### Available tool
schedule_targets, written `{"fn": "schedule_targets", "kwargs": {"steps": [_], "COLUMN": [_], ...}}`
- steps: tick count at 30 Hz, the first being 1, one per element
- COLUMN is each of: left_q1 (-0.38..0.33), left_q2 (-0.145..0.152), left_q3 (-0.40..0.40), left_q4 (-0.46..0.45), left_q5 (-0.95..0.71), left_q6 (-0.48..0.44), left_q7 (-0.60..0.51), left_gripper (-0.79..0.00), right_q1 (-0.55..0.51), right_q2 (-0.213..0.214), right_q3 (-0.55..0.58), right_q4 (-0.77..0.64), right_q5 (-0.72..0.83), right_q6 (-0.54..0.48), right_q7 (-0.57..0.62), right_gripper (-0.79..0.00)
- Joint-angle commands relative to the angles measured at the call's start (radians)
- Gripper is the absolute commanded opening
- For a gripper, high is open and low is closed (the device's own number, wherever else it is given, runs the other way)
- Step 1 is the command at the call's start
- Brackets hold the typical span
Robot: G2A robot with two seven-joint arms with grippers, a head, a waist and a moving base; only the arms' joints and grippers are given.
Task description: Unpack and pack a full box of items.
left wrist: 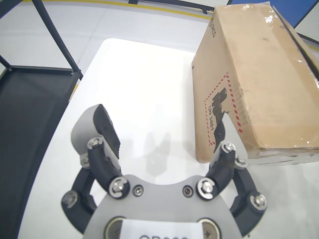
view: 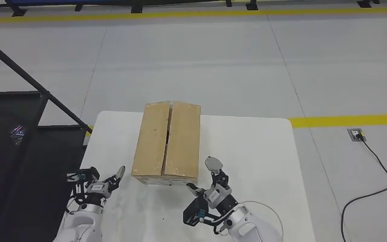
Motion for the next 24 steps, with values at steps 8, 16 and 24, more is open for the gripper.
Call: {"fn": "schedule_targets", "kwargs": {"steps": [8, 16, 24], "left_q1": [-0.034, -0.032, -0.029], "left_q2": [-0.013, -0.019, -0.022], "left_q3": [0.07, 0.096, 0.108], "left_q4": [0.03, 0.037, 0.026], "left_q5": [0.037, 0.068, 0.091], "left_q6": [0.046, 0.039, 0.025], "left_q7": [0.019, 0.03, 0.025], "left_gripper": [0.0, 0.0, 0.0], "right_q1": [0.0, 0.0, 0.0], "right_q2": [0.0, 0.0, 0.0], "right_q3": [0.0, 0.0, 0.0], "right_q4": [0.0, 0.0, 0.0], "right_q5": [0.0, 0.0, 0.0], "right_q6": [0.0, 0.0, 0.0], "right_q7": [0.0, 0.0, 0.0], "right_gripper": [0.0, 0.0, 0.0]}}
